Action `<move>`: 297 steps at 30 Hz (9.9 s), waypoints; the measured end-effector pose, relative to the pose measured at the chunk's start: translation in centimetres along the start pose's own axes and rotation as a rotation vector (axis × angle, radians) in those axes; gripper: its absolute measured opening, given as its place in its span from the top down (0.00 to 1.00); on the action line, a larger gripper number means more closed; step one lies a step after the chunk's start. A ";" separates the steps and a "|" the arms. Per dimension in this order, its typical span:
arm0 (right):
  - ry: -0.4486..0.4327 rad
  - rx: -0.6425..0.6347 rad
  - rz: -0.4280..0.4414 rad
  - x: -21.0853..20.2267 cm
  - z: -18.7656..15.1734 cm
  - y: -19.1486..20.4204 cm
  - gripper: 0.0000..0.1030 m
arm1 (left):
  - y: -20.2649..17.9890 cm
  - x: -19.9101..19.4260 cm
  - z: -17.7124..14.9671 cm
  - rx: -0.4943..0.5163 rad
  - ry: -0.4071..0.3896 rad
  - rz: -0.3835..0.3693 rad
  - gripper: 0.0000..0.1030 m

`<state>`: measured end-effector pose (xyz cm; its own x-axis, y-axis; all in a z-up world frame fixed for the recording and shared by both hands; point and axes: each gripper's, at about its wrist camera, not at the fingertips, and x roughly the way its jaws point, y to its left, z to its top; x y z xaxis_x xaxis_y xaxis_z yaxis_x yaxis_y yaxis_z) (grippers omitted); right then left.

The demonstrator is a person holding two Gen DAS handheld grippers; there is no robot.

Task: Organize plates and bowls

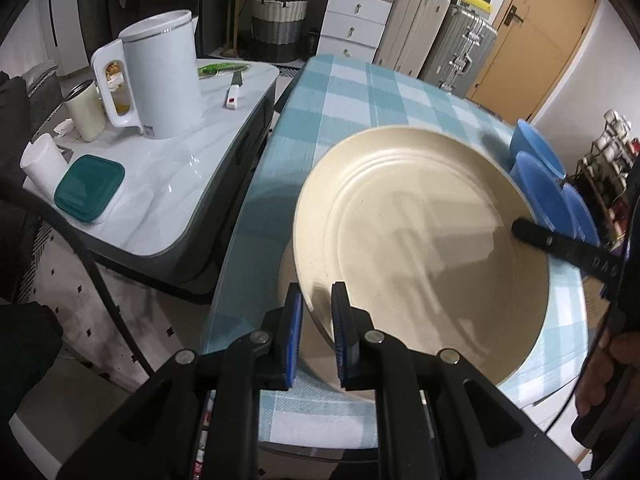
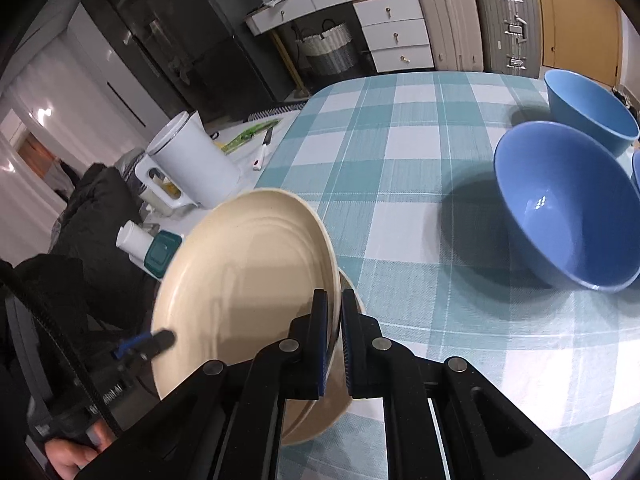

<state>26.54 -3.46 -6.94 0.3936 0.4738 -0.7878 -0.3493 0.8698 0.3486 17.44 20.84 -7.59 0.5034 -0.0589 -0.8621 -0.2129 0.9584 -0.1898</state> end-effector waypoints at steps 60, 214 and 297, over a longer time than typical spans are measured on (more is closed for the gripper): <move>-0.023 -0.277 -0.192 4.1 -4.7 1.0 0.90 | -2.3 4.1 -5.2 0.170 -0.077 0.194 0.70; -0.800 -0.038 -0.458 -13.5 -26.3 -12.9 0.01 | -18.8 4.7 -19.1 0.401 -0.626 0.059 0.00; -0.795 0.332 -0.294 -15.9 -27.7 -21.1 0.01 | -29.0 16.1 10.7 0.294 0.237 0.018 0.93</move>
<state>4.12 -33.22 -15.80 0.9417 0.0747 -0.3281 0.0722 0.9075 0.4139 40.64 -4.94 -10.90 0.2864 -0.0712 -0.9554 0.0470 0.9971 -0.0603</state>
